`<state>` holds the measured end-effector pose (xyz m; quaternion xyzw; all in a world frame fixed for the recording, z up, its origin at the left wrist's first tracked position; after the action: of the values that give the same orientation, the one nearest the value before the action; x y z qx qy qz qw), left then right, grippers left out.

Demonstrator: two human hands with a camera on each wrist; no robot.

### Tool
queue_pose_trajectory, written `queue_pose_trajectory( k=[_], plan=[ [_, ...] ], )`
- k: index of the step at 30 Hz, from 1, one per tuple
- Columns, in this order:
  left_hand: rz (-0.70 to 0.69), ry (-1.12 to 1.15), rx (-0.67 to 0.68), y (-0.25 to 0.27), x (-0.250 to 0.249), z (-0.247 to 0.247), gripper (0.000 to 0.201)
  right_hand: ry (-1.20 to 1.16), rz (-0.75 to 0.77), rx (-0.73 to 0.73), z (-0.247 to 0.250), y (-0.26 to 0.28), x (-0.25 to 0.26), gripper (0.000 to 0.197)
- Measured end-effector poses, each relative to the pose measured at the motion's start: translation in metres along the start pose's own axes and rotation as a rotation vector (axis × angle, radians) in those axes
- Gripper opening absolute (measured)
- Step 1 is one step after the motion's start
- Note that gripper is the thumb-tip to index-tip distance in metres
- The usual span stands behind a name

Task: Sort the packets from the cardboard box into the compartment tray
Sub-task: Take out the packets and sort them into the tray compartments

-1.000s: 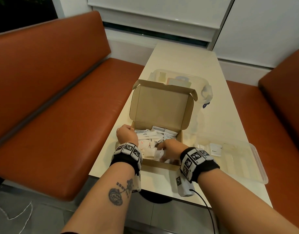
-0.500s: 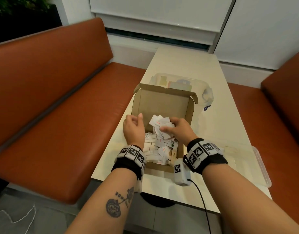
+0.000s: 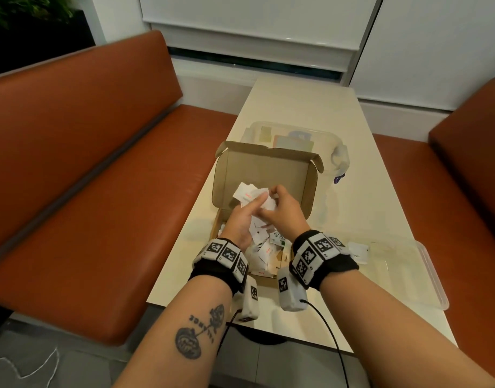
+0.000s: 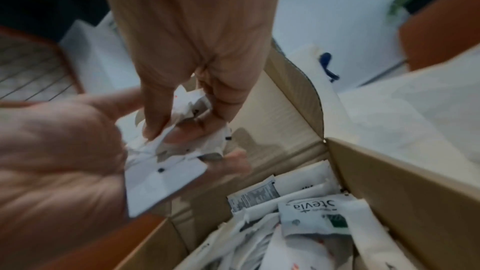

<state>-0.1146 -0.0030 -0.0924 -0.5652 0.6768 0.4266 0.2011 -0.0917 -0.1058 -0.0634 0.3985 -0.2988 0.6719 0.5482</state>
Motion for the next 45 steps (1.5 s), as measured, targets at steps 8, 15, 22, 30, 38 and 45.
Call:
queue_pose_trajectory(
  k=[8,15,22,30,38,45],
  plan=[
    [-0.043,-0.03,-0.084,-0.005,0.005,0.008,0.025,-0.006,-0.001,0.049,0.0,-0.002,-0.008,0.045],
    [-0.071,-0.006,-0.189,-0.011,0.005,0.014,0.026,-0.127,-0.116,-0.077,0.015,-0.002,-0.022,0.029],
    [-0.097,0.031,-0.157,-0.014,0.005,0.005,0.034,-0.138,-0.14,-0.006,0.005,0.003,-0.019,0.02],
    [-0.084,-0.023,-0.117,-0.015,0.009,0.004,0.035,-0.329,-0.183,0.01,0.009,0.008,-0.015,0.015],
    [-0.067,-0.004,-0.111,-0.013,0.009,0.007,0.033,-0.448,-0.203,0.092,0.011,0.017,-0.011,0.039],
    [-0.105,0.004,-0.17,-0.01,0.013,0.004,0.032,-0.307,-0.232,0.014,0.009,0.023,-0.009,0.039]
  ],
)
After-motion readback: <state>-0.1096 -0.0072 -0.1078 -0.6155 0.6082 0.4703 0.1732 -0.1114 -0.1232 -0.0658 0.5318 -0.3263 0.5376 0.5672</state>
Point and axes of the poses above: each hand's wrist, its own y-axis away from the middle knuckle, its own z-axis out of the back of the hand, x = y × z, the point moved 1 cm from there along -y, towards the middle knuckle, and after that the axes turned 1 degree about -z, right-handed, at the moved point
